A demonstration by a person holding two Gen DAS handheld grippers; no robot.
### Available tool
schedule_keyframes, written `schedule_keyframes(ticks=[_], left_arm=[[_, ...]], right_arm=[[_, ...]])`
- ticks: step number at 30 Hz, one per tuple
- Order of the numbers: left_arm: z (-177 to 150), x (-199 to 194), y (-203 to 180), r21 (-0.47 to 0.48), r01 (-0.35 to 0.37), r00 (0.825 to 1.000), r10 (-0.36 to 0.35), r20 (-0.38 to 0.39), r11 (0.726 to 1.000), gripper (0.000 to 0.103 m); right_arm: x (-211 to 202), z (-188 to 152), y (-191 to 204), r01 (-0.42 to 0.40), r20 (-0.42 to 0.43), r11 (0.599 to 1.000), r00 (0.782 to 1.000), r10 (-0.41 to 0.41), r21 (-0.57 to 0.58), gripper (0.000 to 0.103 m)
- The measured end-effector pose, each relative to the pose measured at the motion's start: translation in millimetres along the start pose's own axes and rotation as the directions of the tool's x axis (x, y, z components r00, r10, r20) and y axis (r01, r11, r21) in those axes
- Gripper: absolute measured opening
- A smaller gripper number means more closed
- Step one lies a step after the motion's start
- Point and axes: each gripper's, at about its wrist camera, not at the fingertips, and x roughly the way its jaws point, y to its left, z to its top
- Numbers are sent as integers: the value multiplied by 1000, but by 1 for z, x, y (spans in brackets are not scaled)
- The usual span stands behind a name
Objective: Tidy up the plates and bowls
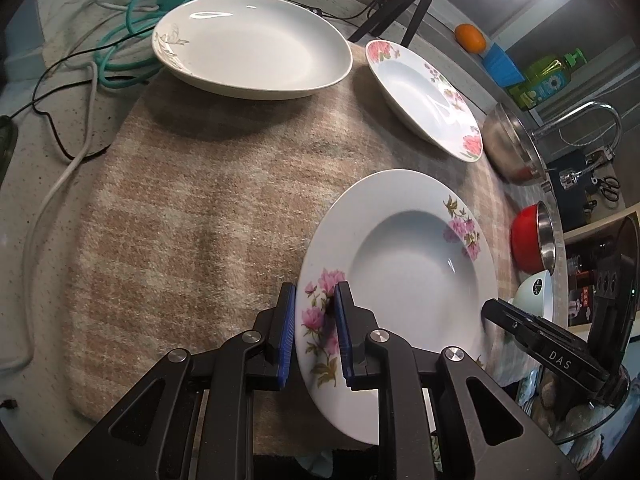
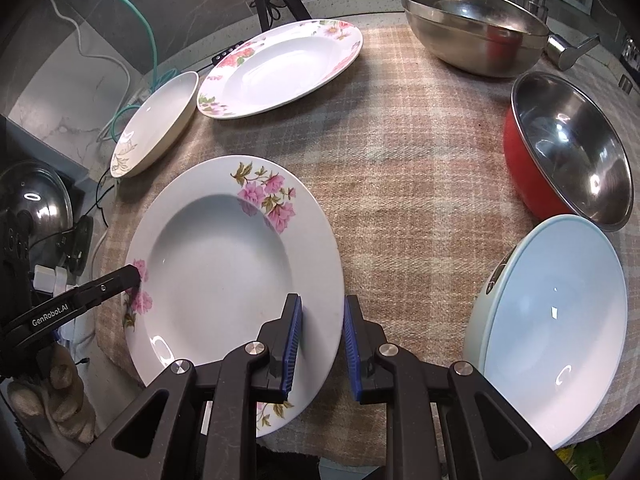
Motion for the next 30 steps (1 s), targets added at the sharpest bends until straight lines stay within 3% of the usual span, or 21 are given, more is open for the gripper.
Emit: schedule_keyframes(ticks=[30], left_arm=[[0, 1, -2, 7, -8, 1000, 8, -5, 1000, 19]], right_arm=[[-1, -4, 2, 9, -13, 1000, 1000, -10, -28, 20]])
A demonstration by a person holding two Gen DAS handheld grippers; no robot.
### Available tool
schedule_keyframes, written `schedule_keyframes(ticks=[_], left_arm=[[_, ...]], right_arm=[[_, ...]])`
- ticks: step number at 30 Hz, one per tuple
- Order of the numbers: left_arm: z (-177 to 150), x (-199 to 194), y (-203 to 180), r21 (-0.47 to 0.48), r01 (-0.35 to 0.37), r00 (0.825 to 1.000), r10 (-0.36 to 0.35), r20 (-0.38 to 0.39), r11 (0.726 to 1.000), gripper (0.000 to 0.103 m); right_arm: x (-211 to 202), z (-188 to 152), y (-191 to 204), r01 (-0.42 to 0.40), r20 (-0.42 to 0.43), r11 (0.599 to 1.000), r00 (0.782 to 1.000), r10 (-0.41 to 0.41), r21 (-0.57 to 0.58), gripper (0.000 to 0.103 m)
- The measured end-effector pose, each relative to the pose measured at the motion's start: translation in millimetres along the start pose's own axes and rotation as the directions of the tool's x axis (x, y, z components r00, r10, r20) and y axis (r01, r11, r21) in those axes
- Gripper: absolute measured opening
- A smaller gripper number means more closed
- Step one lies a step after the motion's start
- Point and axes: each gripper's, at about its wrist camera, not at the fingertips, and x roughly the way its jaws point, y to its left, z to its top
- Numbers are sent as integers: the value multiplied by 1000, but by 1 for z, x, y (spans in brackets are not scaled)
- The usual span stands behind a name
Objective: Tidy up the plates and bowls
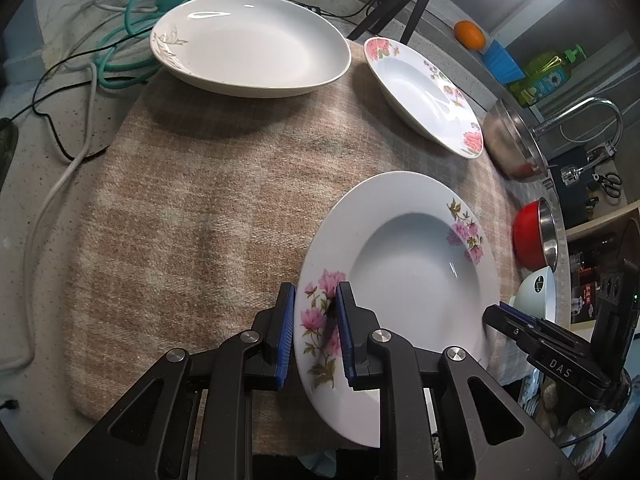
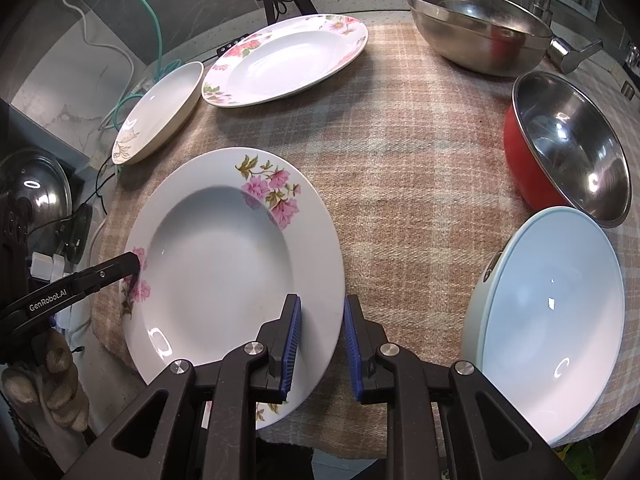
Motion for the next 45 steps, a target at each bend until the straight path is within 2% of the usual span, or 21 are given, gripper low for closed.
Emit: schedule_keyframes(ticks=[10, 15, 24, 35, 41, 45], left_arm=[[6, -13, 3, 3, -14, 1000, 14, 28, 1000, 18], [12, -22, 6, 4, -20, 999, 20, 48, 1000, 18], [34, -41, 7, 24, -25, 995, 22, 102, 999, 18], [83, -57, -1, 95, -46, 985, 29, 171, 994, 18], [116, -47, -9, 131, -30, 985, 7, 170, 991, 18], [138, -30, -13, 133, 6, 991, -24, 134, 991, 18]], right_arm=[[-5, 2, -1, 7, 7, 1000, 1000, -7, 7, 20], [-16, 7, 0, 18, 35, 1000, 999, -18, -3, 29], [-39, 26, 1, -29, 100, 1000, 995, 28, 9, 29], [-57, 78, -3, -100, 171, 995, 981, 94, 29, 29], [-61, 116, -6, -114, 218, 993, 971, 102, 41, 29], [-55, 134, -13, -133, 227, 988, 967, 113, 75, 29]])
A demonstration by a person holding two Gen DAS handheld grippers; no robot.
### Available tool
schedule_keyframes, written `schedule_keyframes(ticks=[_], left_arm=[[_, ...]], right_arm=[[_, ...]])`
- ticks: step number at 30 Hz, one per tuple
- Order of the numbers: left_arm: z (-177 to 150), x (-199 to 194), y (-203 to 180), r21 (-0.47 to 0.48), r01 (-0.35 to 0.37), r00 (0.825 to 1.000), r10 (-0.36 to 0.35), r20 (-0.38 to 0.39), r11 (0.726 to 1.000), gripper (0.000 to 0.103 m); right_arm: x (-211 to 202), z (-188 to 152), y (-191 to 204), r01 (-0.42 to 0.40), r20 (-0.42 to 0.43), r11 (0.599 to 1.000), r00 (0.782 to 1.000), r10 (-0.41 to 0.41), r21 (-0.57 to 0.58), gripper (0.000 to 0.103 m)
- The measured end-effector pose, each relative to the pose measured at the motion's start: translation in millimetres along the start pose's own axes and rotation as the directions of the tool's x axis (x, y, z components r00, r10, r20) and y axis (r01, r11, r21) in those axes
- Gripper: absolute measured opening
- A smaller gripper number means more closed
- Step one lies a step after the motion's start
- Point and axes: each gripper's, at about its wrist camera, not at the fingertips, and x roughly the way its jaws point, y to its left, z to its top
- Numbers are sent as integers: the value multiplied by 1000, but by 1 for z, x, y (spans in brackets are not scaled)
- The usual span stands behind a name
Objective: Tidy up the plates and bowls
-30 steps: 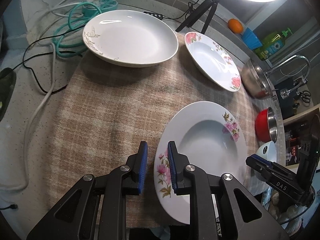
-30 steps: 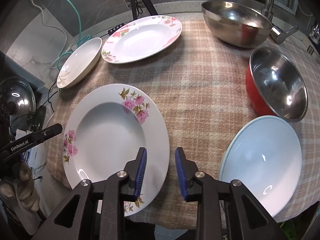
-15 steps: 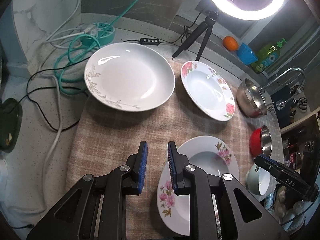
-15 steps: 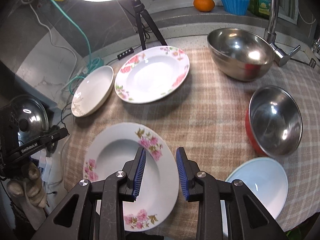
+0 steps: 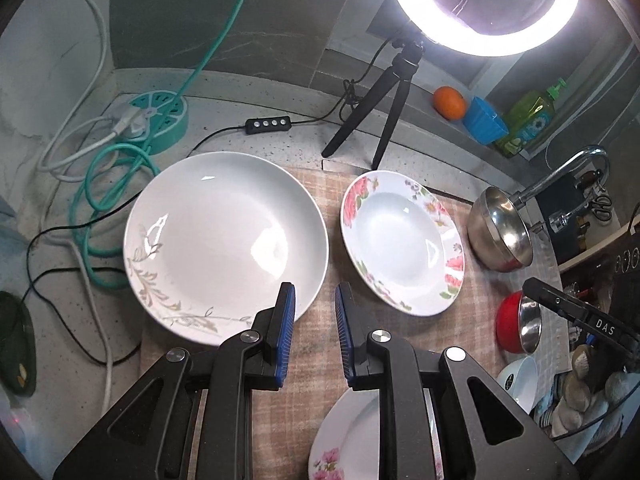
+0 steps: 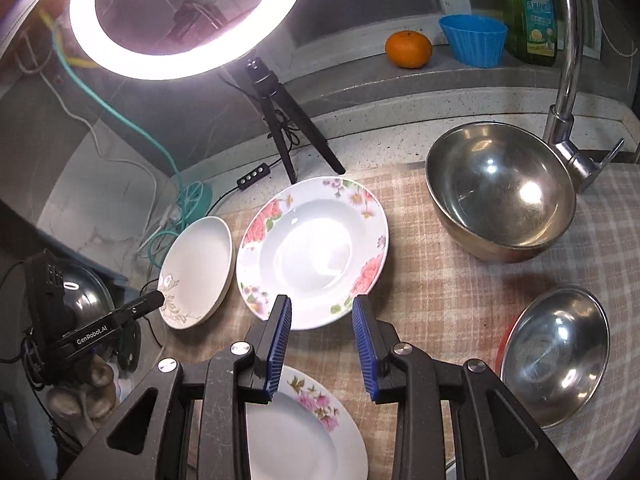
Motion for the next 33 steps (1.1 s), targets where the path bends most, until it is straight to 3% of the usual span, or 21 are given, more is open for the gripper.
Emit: schedule_keyframes(ticks=[16, 33], left_arm=[[48, 77, -19, 107, 0, 996, 10, -91, 994, 18], [59, 112, -30, 169, -12, 991, 35, -131, 985, 18]], right_arm=[[66, 28, -35, 119, -72, 990, 991, -114, 70, 29], [92, 37, -47, 132, -125, 987, 985, -119, 97, 28]])
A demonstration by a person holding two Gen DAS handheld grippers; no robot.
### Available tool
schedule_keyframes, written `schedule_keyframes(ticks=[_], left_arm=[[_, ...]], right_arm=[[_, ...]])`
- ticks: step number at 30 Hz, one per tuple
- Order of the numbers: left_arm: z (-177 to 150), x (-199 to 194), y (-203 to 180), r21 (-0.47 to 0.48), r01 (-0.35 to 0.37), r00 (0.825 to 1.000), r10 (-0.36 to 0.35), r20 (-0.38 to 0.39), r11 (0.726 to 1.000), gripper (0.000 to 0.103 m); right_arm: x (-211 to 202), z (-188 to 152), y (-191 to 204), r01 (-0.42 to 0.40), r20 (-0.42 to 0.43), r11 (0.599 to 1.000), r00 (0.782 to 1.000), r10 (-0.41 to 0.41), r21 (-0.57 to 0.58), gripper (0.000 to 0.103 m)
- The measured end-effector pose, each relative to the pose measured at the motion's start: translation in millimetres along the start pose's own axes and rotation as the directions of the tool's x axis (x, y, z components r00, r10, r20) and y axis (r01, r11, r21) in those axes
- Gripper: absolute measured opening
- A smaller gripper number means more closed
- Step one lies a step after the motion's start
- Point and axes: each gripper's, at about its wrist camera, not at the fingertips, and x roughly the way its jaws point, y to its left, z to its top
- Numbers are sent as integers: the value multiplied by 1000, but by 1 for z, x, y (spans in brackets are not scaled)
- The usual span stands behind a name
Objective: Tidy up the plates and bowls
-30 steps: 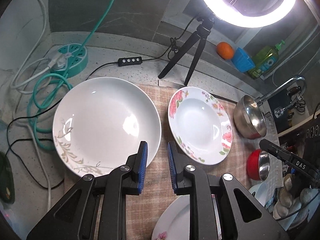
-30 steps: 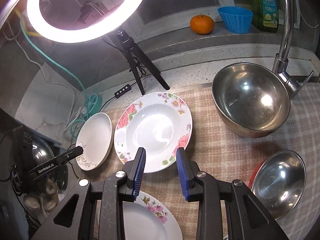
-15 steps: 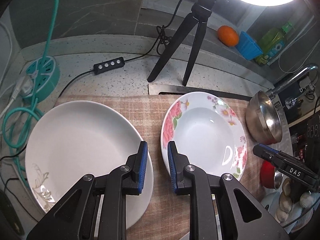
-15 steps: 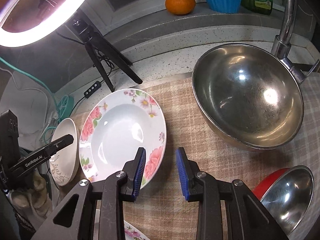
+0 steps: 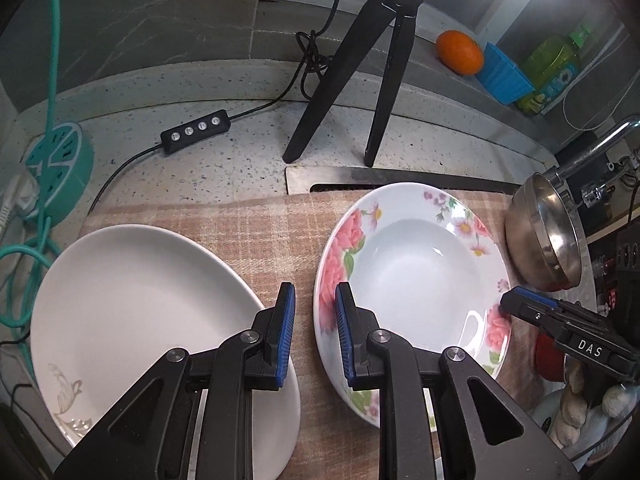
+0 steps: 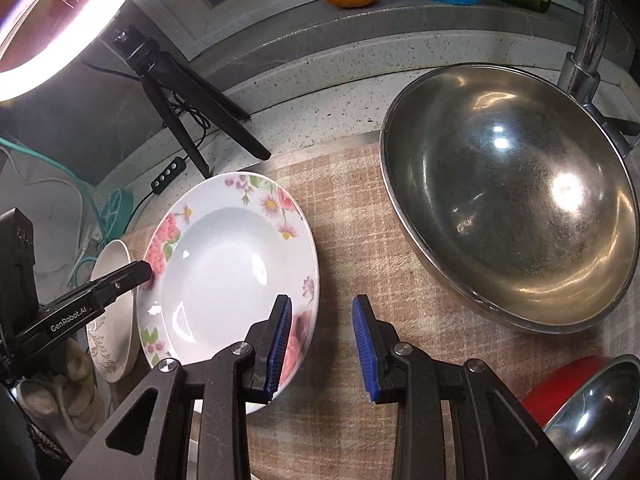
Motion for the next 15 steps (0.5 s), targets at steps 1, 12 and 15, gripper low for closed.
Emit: schedule_keyframes(ticks=[1, 12, 15], left_arm=[[0, 1, -2, 6, -3, 1000, 3, 0, 1000, 18], [2, 3, -4, 17, -9, 1000, 10, -4, 1000, 9], [2, 3, -5, 12, -11, 1000, 11, -5, 1000, 9]], right_arm=[[2, 1, 0, -1, -4, 1000, 1000, 1, 0, 28], [7, 4, 9, -6, -15, 999, 1000, 5, -39, 10], [7, 4, 10, 4, -14, 999, 1000, -5, -49, 10]])
